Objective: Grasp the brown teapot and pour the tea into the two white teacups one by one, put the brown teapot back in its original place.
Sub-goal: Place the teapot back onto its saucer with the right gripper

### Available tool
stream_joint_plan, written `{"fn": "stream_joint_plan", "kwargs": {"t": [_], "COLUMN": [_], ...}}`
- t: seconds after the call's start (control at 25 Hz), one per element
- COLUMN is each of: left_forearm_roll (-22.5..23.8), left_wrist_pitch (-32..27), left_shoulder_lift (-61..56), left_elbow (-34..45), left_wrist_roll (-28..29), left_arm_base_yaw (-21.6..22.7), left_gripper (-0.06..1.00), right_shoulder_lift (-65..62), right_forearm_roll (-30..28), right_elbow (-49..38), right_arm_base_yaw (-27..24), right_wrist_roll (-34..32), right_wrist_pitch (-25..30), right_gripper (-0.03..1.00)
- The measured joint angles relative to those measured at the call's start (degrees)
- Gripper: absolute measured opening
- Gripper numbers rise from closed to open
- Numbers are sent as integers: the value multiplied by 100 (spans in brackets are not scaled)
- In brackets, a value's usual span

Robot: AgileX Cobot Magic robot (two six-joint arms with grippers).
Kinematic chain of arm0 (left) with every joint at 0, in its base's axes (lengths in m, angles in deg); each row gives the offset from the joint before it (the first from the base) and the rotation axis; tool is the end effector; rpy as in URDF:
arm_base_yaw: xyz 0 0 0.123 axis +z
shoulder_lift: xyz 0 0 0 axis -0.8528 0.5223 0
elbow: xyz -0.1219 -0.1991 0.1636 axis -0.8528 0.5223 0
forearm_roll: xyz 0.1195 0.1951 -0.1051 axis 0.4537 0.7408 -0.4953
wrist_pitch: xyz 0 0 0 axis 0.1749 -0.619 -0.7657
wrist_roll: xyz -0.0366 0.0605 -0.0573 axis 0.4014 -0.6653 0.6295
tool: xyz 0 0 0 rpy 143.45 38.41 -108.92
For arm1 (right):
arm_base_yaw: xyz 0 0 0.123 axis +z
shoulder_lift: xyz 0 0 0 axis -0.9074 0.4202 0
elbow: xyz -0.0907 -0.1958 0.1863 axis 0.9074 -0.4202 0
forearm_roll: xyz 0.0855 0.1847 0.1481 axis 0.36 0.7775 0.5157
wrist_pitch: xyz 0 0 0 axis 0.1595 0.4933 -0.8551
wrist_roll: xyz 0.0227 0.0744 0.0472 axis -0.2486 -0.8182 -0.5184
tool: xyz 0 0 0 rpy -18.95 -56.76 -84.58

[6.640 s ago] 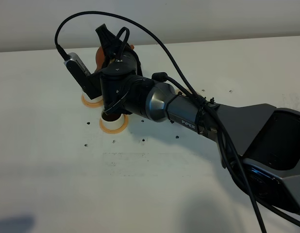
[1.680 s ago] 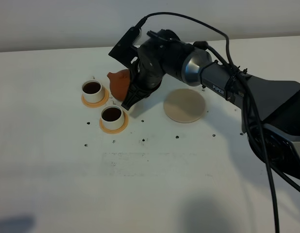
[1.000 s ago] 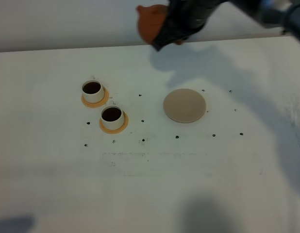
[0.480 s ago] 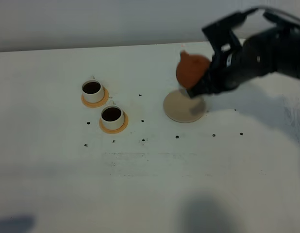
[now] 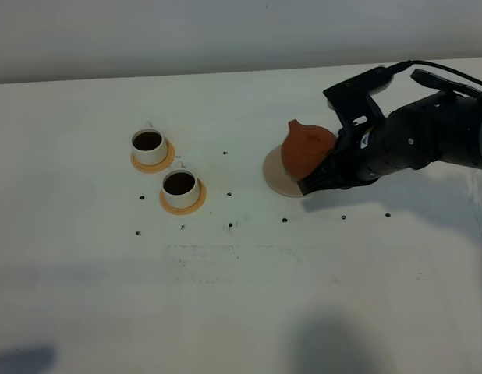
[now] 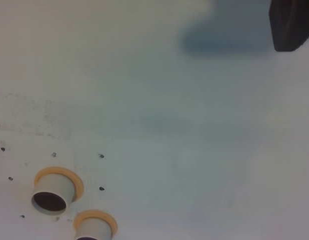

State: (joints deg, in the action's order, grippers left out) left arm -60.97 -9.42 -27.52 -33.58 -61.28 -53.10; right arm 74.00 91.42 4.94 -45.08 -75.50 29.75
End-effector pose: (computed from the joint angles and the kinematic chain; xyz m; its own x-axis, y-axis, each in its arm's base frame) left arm -0.0010 0.0010 0.2648 -0.4881 -0.0673 -0.8702 -0.1158 0.9932 -0.0119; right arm 0.3510 0.1316 0.1651 -0.8363 -0.2563 -0.4846 -0.3202 0.9459 0.0522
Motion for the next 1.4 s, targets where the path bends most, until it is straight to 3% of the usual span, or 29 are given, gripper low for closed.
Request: {"fn": "stream_joint_plan", "kwargs": {"t": [0.96, 1.4], "left_forearm_roll": [0, 0], "left_wrist_pitch": [0, 0], "left_shoulder_lift": [0, 0], "left_elbow": [0, 0], "left_wrist_roll": [-5, -5], "left_arm_base_yaw": [0, 0], "left_gripper": [29, 29], "right_shoulder_lift": [571, 571], "right_forearm_roll": [-256, -280], "right_elbow": [0, 86], "right_arm_base_yaw": [210, 210], "right_wrist_roll": [-95, -196], "right_wrist_pitch": [-664, -490], "right_gripper": [9, 9]}}
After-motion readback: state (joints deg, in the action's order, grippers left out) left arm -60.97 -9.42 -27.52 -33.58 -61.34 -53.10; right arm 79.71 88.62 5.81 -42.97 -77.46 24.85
